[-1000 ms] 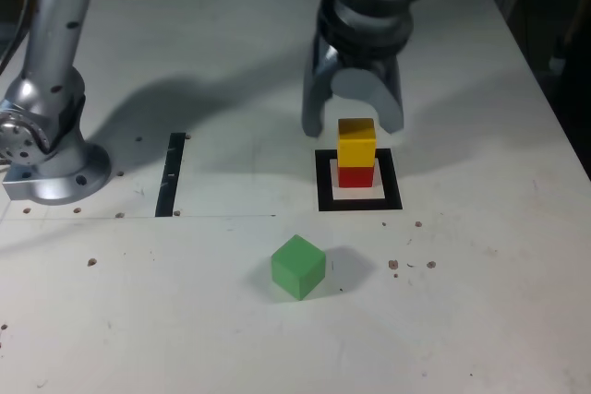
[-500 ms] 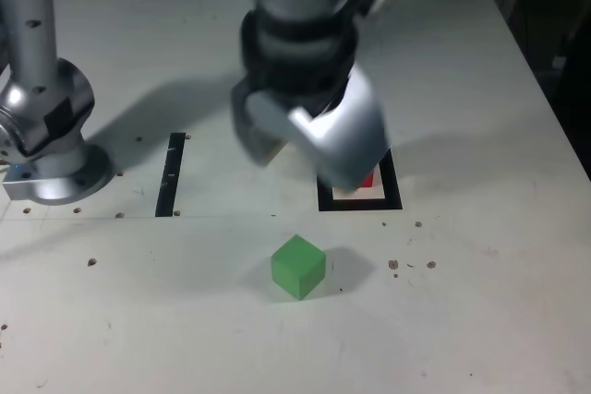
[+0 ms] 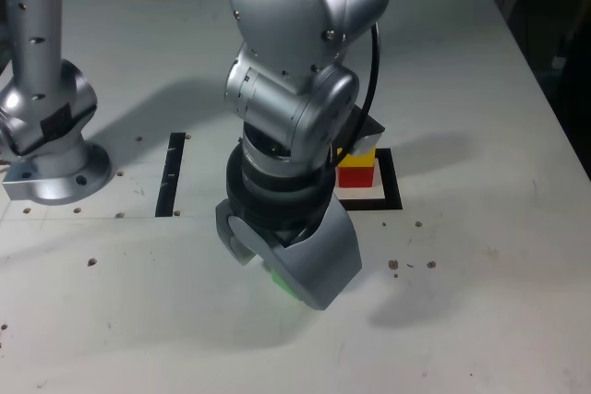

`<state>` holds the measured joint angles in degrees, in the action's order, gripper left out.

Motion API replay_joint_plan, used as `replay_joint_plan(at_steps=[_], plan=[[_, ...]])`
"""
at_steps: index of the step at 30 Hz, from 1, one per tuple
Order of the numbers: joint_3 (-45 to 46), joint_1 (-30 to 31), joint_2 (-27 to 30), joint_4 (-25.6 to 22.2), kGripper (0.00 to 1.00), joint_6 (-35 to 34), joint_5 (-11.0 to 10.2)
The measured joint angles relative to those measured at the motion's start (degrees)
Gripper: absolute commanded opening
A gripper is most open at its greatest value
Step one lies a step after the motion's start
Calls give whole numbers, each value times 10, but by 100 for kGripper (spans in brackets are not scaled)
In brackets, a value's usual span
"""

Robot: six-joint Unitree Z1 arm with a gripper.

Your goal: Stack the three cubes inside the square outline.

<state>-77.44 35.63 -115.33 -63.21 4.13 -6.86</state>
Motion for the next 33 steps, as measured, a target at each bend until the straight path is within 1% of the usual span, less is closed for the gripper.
replay_joint_plan(at_steps=[2, 5, 11, 14, 16, 19, 23, 29, 33], plan=[[1, 0, 0, 0, 89, -2, 0], [2, 0, 0, 0, 78, -4, -1], [-1, 0, 0, 0, 52, -8, -3], [-3, 0, -1, 0, 42, -9, -4], [-4, 0, -3, 0, 36, -9, -4], [-5, 0, -8, 0, 33, -9, -4], [-6, 0, -12, 0, 31, -9, -3], [-8, 0, -17, -4, 21, -9, -2], [-11, 0, -16, -11, 19, -15, -4]])
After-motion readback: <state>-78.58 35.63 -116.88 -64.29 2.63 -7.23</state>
